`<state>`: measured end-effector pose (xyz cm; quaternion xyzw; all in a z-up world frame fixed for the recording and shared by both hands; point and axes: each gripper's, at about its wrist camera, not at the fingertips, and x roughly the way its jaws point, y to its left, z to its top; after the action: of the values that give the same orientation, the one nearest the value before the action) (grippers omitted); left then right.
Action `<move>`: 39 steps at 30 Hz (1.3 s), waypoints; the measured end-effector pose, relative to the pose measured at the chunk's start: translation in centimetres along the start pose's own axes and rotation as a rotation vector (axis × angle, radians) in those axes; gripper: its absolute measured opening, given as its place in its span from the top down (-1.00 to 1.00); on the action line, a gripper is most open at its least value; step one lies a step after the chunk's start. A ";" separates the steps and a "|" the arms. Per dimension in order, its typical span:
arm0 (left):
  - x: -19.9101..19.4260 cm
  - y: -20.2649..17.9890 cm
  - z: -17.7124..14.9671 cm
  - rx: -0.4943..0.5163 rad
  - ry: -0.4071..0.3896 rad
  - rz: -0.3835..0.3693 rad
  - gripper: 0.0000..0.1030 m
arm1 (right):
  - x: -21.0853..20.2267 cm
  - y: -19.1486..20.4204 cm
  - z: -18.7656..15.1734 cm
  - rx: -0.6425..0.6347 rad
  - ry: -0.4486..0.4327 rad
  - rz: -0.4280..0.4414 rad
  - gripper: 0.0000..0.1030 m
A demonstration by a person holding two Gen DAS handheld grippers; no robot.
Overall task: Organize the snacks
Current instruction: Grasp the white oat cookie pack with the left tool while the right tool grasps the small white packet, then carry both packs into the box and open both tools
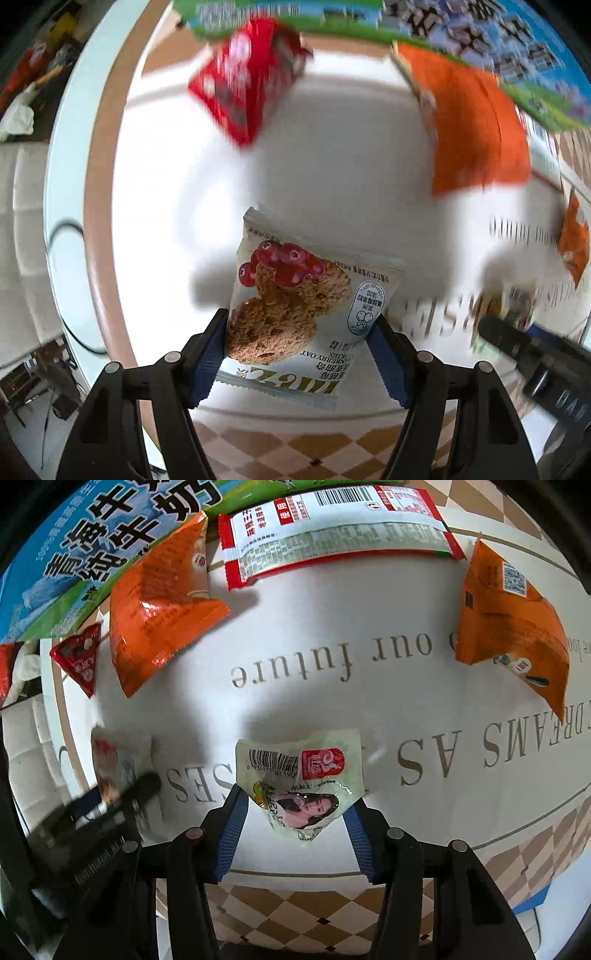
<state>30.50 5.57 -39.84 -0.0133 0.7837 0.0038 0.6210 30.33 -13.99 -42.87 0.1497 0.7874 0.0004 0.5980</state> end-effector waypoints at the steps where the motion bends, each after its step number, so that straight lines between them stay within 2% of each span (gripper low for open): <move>1: 0.1 0.1 -0.2 0.002 -0.009 0.008 -0.41 | 0.0 0.1 -0.5 -0.003 0.001 0.000 -0.06; 8: 0.2 0.2 -0.9 0.003 -0.056 0.018 -0.47 | 1.3 0.7 -1.7 -0.019 0.000 -0.030 -0.07; 9: 0.3 -0.6 -1.9 0.001 -0.059 0.019 -0.47 | 1.4 1.2 -1.6 -0.025 -0.005 -0.043 -0.07; 14: -0.9 -0.8 -2.8 -0.013 -0.088 0.029 -0.38 | 1.5 2.3 -2.5 -0.056 -0.043 -0.096 0.06; 16: -1.5 -2.2 -2.1 -0.015 -0.089 0.034 -0.37 | 1.5 2.8 -2.7 -0.059 -0.048 -0.100 0.08; 20: -2.2 -2.9 -3.1 -0.021 -0.095 0.009 -0.37 | 1.0 2.2 -4.4 -0.058 -0.051 -0.084 0.10; 23: -5.0 -2.9 -4.0 -0.021 -0.130 -0.033 -0.37 | -0.1 1.8 -5.3 -0.056 -0.067 -0.059 0.10; 29: -13.5 -2.7 -4.3 -0.043 -0.256 -0.152 -0.37 | -5.8 1.7 -6.2 -0.067 -0.131 0.033 0.10; 33: -19.3 -2.2 -1.4 -0.034 -0.354 -0.207 -0.37 | -11.9 2.5 -5.5 -0.080 -0.219 0.104 0.10; 36: -22.6 -2.3 2.1 -0.032 -0.410 -0.188 -0.37 | -16.4 3.1 -3.3 -0.090 -0.281 0.137 0.10; 39: -23.8 -1.8 5.9 -0.046 -0.436 -0.135 -0.37 | -20.3 3.8 0.8 -0.089 -0.360 0.126 0.10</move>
<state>41.76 4.28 -18.00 -0.0787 0.6281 -0.0169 0.7739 36.82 -15.34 -23.30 0.1698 0.6562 0.0460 0.7338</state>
